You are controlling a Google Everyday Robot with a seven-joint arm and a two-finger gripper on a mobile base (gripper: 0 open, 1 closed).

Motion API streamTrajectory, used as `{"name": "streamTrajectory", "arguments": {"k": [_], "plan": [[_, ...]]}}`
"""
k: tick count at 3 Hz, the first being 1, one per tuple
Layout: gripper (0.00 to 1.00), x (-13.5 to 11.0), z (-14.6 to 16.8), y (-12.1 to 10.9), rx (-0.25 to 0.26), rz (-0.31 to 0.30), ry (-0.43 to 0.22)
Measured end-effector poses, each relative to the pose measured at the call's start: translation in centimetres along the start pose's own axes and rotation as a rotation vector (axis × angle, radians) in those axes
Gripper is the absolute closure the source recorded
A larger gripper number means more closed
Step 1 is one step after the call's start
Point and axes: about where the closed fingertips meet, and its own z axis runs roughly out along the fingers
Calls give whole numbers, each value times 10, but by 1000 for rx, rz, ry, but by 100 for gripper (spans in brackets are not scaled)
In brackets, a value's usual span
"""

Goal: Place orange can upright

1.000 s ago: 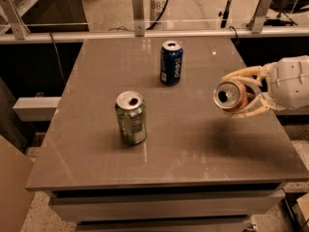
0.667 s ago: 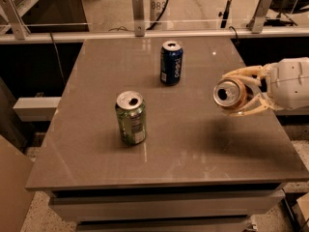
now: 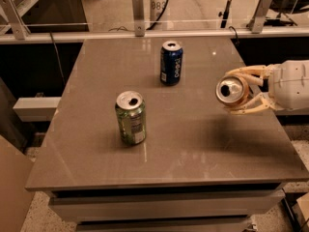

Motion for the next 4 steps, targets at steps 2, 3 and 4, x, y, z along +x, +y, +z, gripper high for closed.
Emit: {"name": "streamTrajectory", "arguments": {"k": [2, 3, 4], "plan": [[100, 0, -3, -6, 44, 33, -77], [100, -3, -2, -6, 51, 50, -117], [100, -12, 1, -6, 42, 46, -162]]}}
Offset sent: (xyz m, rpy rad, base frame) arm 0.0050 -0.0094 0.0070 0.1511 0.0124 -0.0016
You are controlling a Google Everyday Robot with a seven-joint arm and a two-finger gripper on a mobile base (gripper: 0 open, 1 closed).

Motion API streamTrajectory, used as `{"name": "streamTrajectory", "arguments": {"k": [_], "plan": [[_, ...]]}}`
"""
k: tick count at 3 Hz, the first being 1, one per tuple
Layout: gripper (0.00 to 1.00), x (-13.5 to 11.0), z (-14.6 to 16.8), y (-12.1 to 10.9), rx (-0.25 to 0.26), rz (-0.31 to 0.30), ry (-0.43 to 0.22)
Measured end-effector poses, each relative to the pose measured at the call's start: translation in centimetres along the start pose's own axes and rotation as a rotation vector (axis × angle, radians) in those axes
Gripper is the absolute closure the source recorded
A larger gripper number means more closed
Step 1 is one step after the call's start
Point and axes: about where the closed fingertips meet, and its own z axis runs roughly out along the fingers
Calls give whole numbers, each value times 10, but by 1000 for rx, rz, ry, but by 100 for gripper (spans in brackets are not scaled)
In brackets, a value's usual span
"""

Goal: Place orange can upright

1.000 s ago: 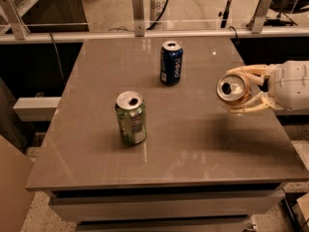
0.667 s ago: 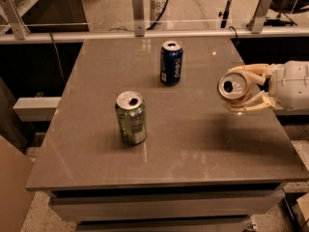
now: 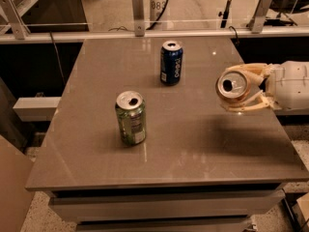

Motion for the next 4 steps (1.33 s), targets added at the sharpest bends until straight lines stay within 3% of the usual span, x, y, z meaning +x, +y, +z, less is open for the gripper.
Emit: {"name": "streamTrajectory", "arguments": {"k": [3, 4], "plan": [[100, -13, 9, 8, -57, 4, -70], [100, -14, 11, 11, -64, 31, -92]]}}
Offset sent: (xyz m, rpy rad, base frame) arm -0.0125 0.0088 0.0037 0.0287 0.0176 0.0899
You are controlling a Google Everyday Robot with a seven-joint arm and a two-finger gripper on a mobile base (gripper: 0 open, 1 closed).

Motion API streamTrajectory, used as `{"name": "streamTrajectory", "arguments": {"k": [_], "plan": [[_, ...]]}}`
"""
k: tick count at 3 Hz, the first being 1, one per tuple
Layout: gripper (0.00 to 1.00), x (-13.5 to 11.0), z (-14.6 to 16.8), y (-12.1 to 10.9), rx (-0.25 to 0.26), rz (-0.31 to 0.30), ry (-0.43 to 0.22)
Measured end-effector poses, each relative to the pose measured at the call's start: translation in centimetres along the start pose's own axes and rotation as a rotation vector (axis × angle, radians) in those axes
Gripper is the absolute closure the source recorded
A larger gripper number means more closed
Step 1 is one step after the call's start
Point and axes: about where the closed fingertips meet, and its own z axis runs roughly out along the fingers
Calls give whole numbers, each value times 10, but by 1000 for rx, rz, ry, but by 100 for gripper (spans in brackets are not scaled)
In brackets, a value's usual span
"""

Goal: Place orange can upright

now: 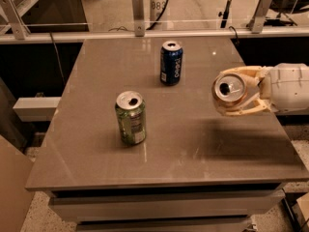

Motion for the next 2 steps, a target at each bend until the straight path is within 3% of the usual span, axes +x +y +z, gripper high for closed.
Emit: {"name": "streamTrajectory", "arguments": {"k": [2], "plan": [[100, 1, -3, 2, 63, 111, -13]]}}
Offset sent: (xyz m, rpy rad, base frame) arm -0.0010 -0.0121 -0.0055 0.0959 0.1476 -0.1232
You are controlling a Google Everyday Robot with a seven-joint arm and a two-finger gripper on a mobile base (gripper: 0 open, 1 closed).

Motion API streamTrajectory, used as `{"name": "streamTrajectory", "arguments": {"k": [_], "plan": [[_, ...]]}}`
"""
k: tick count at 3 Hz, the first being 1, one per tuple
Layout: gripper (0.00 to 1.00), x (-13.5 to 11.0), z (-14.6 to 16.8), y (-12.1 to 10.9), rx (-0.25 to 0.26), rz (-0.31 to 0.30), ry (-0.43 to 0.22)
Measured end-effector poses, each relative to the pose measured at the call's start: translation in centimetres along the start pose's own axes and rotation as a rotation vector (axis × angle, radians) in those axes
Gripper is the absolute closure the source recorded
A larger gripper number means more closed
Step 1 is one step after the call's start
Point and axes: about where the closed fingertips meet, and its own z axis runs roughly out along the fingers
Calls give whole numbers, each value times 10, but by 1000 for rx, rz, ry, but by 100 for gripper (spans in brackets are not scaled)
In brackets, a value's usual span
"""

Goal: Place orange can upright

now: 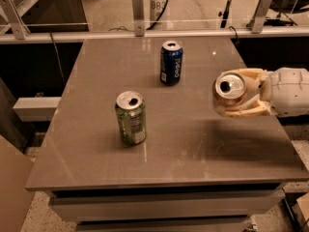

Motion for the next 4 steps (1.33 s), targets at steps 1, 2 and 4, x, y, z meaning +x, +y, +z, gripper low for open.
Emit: {"name": "streamTrajectory", "arguments": {"k": [1, 2, 4], "plan": [[100, 1, 0, 1, 9, 38, -1], [100, 2, 0, 3, 3, 70, -4], [100, 8, -3, 14, -15, 133, 0]]}}
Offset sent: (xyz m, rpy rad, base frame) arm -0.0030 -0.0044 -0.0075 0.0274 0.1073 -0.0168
